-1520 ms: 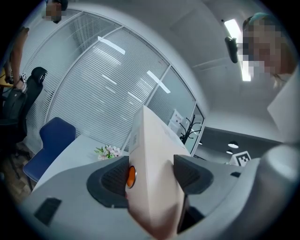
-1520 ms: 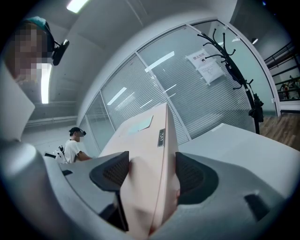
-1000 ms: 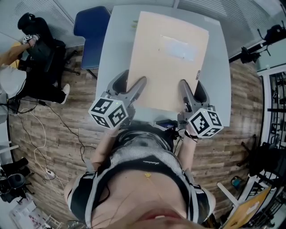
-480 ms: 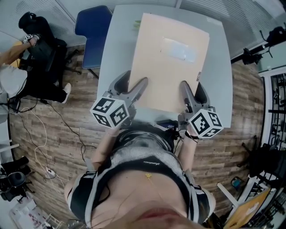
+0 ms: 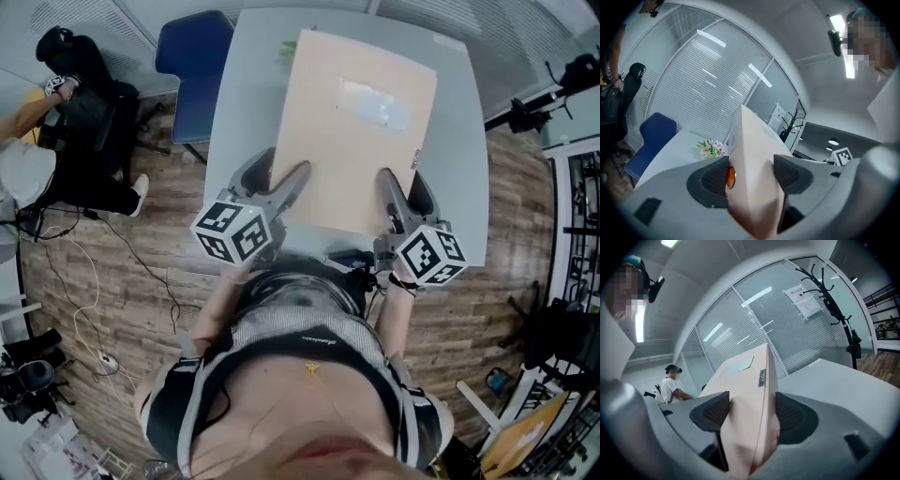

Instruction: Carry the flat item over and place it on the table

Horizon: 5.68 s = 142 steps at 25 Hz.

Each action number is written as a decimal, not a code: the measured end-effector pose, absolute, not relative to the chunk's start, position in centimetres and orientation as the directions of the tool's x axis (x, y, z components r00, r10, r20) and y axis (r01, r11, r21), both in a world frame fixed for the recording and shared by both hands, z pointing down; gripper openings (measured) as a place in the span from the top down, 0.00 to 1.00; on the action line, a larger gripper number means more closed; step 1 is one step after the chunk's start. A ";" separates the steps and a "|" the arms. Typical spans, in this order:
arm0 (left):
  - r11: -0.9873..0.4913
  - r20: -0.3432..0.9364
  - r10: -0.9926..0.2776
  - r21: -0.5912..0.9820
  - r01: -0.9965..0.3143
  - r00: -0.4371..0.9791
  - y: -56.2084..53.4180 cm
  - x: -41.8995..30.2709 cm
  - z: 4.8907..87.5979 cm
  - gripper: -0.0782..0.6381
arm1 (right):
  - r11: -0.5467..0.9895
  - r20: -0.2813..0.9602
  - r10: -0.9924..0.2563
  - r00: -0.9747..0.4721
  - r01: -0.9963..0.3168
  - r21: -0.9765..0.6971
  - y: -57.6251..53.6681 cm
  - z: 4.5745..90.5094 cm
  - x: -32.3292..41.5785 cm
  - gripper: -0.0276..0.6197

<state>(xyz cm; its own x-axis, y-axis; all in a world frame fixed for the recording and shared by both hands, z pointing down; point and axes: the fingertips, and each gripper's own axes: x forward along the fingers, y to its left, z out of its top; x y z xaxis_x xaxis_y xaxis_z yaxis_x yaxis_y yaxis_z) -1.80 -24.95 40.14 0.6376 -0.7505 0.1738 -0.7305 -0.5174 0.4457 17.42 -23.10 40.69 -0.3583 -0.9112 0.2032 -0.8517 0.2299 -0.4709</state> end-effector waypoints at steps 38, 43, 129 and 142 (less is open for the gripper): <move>-0.284 0.474 -0.667 0.551 -0.785 0.575 -25.9 -4.3 58.9 0.49 | 0.071 0.530 -0.760 -0.375 -0.859 -0.507 -24.8 59.4 15.2 0.50; -0.255 0.504 -0.653 0.558 -0.790 0.566 -25.7 -4.6 61.8 0.49 | 0.051 0.574 -0.730 -0.371 -0.867 -0.495 -24.8 62.5 15.0 0.50; -0.234 0.634 -0.498 0.559 -0.796 0.592 -23.3 -4.0 72.1 0.49 | -0.028 0.686 -0.607 -0.402 -0.852 -0.524 -23.1 72.6 15.1 0.47; -0.339 0.555 -0.601 0.475 -0.812 0.576 -24.6 -5.3 67.7 0.49 | 0.156 0.638 -0.670 -0.379 -0.912 -0.378 -24.2 68.1 15.7 0.45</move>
<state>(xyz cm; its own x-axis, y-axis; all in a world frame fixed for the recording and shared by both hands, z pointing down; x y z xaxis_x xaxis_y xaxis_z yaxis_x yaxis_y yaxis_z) -5.31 -24.62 67.74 0.5755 -0.6009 0.5547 -0.8120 -0.3394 0.4749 15.69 -24.16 68.07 -0.3795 -0.6698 0.6383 -0.9123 0.1562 -0.3785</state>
